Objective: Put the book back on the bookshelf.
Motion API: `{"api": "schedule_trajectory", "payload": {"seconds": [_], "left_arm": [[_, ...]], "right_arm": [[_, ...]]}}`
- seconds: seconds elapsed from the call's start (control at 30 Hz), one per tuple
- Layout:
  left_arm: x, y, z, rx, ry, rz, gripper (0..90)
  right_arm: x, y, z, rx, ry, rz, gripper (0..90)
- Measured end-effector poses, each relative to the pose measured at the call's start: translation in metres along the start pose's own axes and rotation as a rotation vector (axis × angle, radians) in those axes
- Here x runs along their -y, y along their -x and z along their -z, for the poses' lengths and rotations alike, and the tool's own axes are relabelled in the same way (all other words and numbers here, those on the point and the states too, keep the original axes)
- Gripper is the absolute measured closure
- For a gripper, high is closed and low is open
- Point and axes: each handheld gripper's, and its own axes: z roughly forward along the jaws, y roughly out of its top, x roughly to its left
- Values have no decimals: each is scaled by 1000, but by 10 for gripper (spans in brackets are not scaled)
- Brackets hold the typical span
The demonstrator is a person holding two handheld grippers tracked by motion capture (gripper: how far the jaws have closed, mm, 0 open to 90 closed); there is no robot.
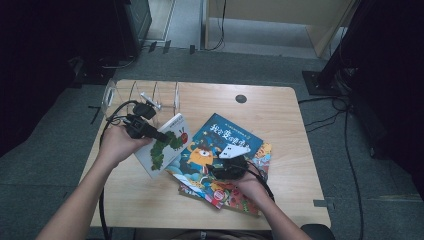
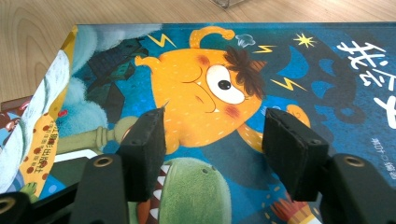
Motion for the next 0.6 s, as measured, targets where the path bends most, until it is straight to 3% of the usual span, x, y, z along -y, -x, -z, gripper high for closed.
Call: {"api": "schedule_trajectory", "payload": {"seconds": [0.4, 0.6], "left_arm": [[4, -7, 26, -55, 5, 29, 775], [-1, -15, 43, -59, 26, 52, 776]], "right_arm": [[0, 0, 0, -8, -2, 2, 366], [0, 0, 0, -7, -3, 3, 365]]}}
